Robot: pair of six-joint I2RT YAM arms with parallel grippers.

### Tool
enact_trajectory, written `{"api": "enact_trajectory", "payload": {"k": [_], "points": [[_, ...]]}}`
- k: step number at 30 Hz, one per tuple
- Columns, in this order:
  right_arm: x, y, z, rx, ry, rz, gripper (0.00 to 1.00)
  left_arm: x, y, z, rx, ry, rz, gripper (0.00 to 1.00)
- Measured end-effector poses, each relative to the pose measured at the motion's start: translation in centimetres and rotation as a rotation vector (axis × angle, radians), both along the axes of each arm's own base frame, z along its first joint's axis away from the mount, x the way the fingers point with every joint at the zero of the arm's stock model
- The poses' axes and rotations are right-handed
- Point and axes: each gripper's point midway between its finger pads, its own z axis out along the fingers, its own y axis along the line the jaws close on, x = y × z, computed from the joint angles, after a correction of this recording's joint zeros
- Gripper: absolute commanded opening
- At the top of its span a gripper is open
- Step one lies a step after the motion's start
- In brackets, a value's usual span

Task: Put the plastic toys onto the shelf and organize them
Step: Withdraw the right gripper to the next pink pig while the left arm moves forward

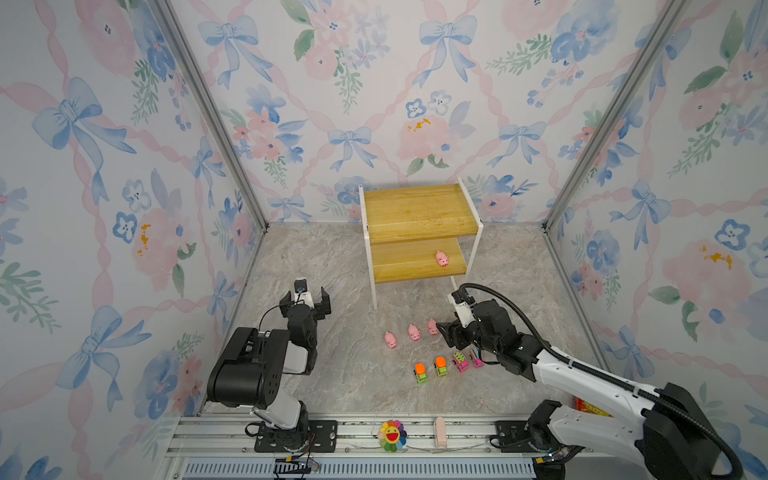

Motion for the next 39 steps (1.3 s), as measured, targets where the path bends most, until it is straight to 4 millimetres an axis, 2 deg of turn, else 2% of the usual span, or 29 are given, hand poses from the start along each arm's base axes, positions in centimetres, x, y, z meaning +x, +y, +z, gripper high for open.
{"api": "enact_trajectory", "payload": {"k": [3, 6, 11, 16, 21, 24, 27, 33, 39], "points": [[-0.2, 0.6, -2.7, -0.029, 0.068, 0.004, 0.72, 0.0, 0.0, 0.0, 0.000, 0.000, 0.000, 0.98], [0.0, 0.8, -4.4, -0.047, 0.105, -0.005, 0.71, 0.0, 0.0, 0.0, 0.000, 0.000, -0.002, 0.98], [0.4, 1.2, -5.3, -0.041, 0.114, -0.015, 0.71, 0.0, -1.0, 0.6, 0.013, -0.009, -0.040, 0.98], [0.7, 1.4, -6.4, -0.043, 0.132, -0.025, 0.70, -0.1, -2.8, 3.9, 0.039, -0.051, -0.105, 0.98], [0.9, 1.5, -7.1, -0.042, 0.141, -0.034, 0.68, 0.8, -5.0, 7.9, -0.008, -0.080, -0.208, 0.98], [1.3, 1.7, -7.0, -0.031, 0.130, -0.044, 0.66, 0.4, -6.8, 8.9, -0.063, -0.090, -0.301, 0.98], [1.7, 1.9, -7.0, -0.021, 0.116, -0.053, 0.65, -0.5, -8.7, 8.6, -0.143, -0.066, -0.394, 0.98], [2.4, 2.2, -7.6, -0.007, 0.102, -0.069, 0.62, -2.6, -11.7, 5.9, -0.273, 0.025, -0.504, 0.98], [2.8, 2.4, -8.3, -0.002, 0.100, -0.083, 0.58, -3.7, -13.1, 4.5, -0.340, 0.074, -0.539, 0.98]]}}
